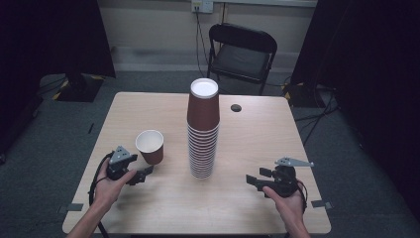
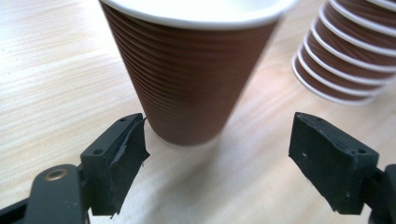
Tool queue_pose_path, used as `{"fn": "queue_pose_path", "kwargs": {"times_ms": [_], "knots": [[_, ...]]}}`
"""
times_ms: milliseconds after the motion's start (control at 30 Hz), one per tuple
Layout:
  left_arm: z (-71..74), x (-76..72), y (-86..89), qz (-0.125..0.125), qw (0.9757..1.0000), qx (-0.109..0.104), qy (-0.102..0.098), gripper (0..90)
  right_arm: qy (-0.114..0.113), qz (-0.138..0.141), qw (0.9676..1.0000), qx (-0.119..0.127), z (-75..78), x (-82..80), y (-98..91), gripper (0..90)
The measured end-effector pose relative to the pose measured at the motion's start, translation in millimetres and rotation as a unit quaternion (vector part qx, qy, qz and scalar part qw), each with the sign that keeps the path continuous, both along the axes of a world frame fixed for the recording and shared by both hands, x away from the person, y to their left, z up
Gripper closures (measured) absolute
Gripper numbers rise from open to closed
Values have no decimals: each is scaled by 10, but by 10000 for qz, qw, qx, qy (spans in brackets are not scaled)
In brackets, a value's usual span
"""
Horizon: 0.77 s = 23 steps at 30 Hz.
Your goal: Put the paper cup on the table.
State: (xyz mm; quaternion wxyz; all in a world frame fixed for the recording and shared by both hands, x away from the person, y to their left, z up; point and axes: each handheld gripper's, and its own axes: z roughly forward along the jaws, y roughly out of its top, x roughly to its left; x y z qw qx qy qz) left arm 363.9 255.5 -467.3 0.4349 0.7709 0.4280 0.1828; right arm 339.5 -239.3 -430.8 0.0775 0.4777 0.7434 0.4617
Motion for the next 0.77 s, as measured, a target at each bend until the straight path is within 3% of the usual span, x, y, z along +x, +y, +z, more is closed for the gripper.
{"fn": "queue_pose_path", "kwargs": {"times_ms": [167,300,367,433,500,700,767], "knots": [[66,-234,6,-145,9998,53,-111,179,14,-46,10000,-22,-25,4,-25,274],[153,-454,0,-152,9997,-171,-75,176,-16,-52,10000,-34,-31,11,-31,272],[195,-552,-13,-278,9988,-357,-204,161,-42,-69,10000,-49,-29,10,-32,270],[236,-643,-42,-329,9988,-309,-204,161,-72,-48,9999,-72,-28,3,-32,263],[237,-729,-57,-326,9987,-211,-344,163,-82,7,9998,-187,-36,-3,-44,262],[196,-745,-42,-296,9989,-272,-240,189,-88,-207,9992,-334,-179,-48,-160,252],[221,-766,-43,-387,9983,-283,-339,206,-78,-238,9985,-476,-228,-31,-166,242]]}}
